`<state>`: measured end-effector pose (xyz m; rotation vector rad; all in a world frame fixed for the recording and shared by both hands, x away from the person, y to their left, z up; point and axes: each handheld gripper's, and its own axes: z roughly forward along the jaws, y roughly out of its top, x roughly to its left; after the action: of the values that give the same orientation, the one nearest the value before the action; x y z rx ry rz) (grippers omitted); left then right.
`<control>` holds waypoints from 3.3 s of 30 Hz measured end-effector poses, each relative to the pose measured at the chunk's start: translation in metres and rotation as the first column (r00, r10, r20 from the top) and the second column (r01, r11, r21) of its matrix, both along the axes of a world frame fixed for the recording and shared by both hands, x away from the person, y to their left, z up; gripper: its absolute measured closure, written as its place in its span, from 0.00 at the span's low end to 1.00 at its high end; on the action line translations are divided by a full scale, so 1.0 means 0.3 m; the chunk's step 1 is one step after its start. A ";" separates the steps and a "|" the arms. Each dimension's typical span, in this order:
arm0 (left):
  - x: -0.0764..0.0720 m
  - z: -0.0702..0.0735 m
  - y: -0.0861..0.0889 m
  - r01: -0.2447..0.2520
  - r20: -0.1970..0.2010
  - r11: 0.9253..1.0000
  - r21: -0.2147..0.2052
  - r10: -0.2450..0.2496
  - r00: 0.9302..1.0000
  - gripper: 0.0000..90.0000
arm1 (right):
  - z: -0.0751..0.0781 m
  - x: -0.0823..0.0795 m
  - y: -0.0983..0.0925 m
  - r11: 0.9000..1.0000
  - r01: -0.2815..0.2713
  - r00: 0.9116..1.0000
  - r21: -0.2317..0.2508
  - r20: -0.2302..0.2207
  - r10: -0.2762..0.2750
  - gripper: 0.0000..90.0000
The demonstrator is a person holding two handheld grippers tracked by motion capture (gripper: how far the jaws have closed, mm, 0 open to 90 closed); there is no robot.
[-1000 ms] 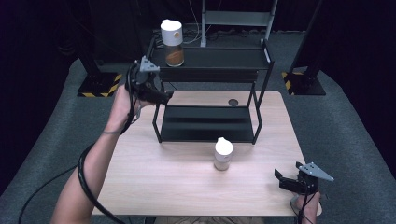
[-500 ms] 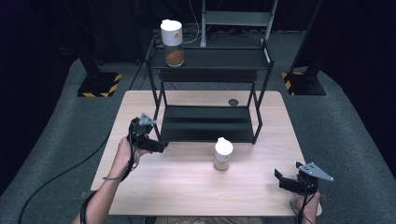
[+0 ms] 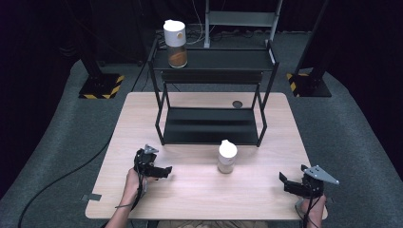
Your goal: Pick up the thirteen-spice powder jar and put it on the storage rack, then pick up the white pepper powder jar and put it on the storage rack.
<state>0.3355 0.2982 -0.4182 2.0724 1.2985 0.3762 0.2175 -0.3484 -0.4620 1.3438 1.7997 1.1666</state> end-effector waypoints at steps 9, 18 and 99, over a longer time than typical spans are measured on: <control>-0.077 -0.066 -0.036 -0.027 0.111 0.999 0.041 0.023 0.994 0.00 | 0.002 0.002 0.004 1.000 0.001 1.000 -0.008 -0.004 -0.001 0.02; -0.077 -0.066 -0.018 0.012 0.115 0.999 0.043 -0.017 0.993 0.00 | 0.005 0.003 0.012 1.000 0.007 1.000 -0.018 -0.008 -0.007 0.02; -0.077 -0.067 -0.013 0.042 0.116 0.998 0.042 -0.047 0.992 0.01 | 0.083 0.311 0.506 0.902 -0.427 0.904 -0.064 0.011 0.428 0.34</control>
<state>0.3125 0.2942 -0.4382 2.0756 1.1830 0.4990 0.3108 -0.1967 -0.4371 0.9144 2.1620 1.3279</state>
